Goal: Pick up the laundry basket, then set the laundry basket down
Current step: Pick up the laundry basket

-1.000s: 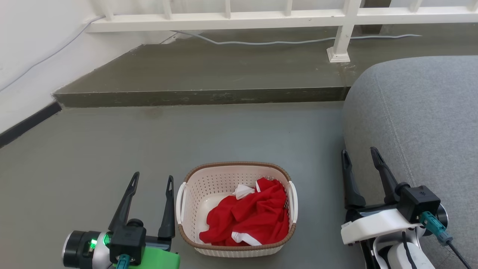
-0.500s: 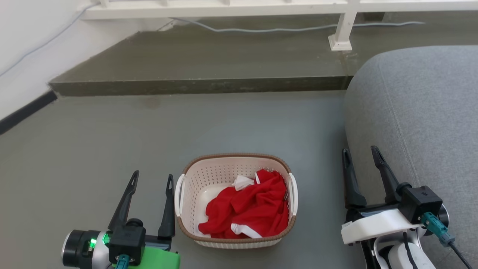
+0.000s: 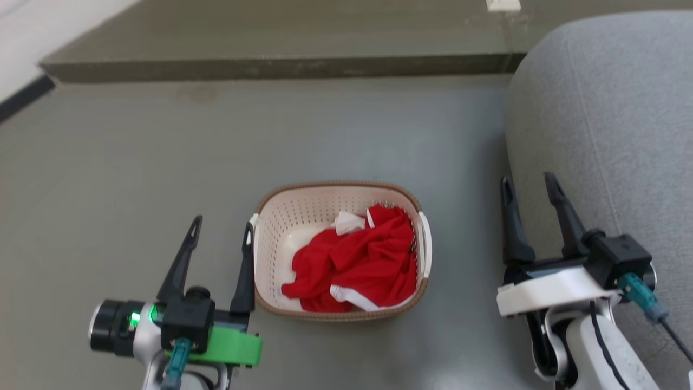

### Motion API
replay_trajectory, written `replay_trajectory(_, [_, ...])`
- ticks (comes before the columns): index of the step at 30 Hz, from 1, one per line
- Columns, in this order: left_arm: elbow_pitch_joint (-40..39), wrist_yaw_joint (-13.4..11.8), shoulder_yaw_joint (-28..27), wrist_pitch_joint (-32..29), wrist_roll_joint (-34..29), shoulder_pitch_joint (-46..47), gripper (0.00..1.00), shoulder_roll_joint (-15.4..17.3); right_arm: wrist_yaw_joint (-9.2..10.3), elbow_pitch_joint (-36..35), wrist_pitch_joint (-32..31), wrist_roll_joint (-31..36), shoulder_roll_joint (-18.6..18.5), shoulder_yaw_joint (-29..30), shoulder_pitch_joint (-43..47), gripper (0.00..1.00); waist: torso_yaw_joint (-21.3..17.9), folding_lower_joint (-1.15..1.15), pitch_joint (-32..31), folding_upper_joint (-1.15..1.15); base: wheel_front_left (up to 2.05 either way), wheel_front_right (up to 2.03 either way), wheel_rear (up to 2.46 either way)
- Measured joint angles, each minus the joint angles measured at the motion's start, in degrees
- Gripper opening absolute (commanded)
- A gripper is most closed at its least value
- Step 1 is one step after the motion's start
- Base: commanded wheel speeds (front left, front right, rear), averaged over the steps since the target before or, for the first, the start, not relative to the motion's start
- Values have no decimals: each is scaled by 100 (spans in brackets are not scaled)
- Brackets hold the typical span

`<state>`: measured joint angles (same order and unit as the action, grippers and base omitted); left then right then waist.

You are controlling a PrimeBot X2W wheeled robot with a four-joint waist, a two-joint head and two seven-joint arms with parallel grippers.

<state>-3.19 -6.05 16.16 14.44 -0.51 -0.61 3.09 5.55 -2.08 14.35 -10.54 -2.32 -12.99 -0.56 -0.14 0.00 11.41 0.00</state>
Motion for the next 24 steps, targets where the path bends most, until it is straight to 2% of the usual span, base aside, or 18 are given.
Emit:
replay_trajectory(7, [368, 59, -78, 0, 23, 603, 100, -4, -49, 308, 15, -4, -8, 144, -472, 100, -7, 0, 532, 0, 0, 0, 0])
replay_trajectory(10, [619, 163, -79, 2, 169, 850, 100, -18, -51, 509, 24, -19, -15, 180, -687, 100, -1, 0, 771, 0, 0, 0, 0])
replay_trajectory(24, [2103, 301, -141, 7, 396, 2071, 100, -63, -57, 1817, 24, -265, -56, 246, -1997, 100, 110, 1, 1976, 0, 0, 0, 0])
